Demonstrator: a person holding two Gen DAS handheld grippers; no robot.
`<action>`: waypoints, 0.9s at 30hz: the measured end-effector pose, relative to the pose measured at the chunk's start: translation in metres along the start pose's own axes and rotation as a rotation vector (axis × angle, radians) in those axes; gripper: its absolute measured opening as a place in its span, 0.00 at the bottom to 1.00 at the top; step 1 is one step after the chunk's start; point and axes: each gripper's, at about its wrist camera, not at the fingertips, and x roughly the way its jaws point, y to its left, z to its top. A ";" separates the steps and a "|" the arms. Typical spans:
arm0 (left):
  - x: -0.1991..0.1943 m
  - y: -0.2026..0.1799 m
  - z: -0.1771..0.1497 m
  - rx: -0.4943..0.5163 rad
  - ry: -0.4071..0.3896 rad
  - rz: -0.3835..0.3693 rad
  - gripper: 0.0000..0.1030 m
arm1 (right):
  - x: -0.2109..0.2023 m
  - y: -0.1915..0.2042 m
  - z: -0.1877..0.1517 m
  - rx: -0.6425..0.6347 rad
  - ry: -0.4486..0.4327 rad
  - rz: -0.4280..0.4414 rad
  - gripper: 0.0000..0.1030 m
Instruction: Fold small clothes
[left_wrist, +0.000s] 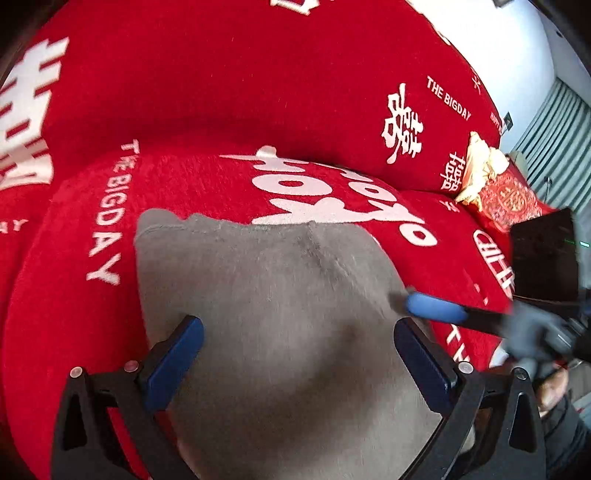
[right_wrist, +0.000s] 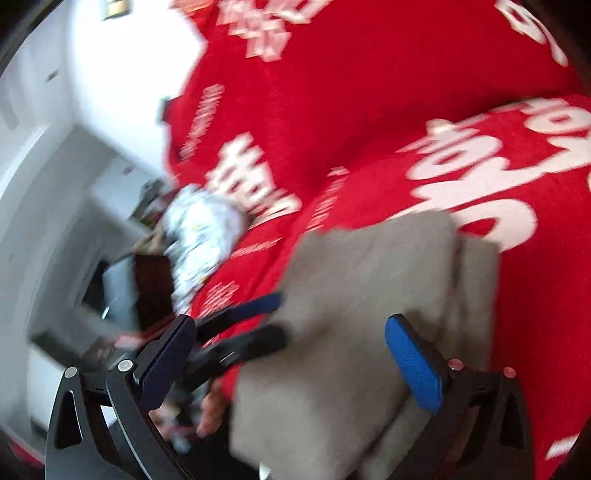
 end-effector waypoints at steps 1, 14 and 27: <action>-0.002 -0.002 -0.004 0.015 -0.004 0.024 1.00 | -0.004 0.009 -0.009 -0.035 0.009 0.021 0.99; -0.019 0.012 -0.056 -0.024 -0.041 0.193 1.00 | -0.005 0.014 -0.071 -0.074 0.034 -0.011 0.99; -0.030 0.005 -0.073 -0.054 -0.040 0.222 1.00 | -0.020 0.013 -0.097 -0.108 0.009 -0.131 0.99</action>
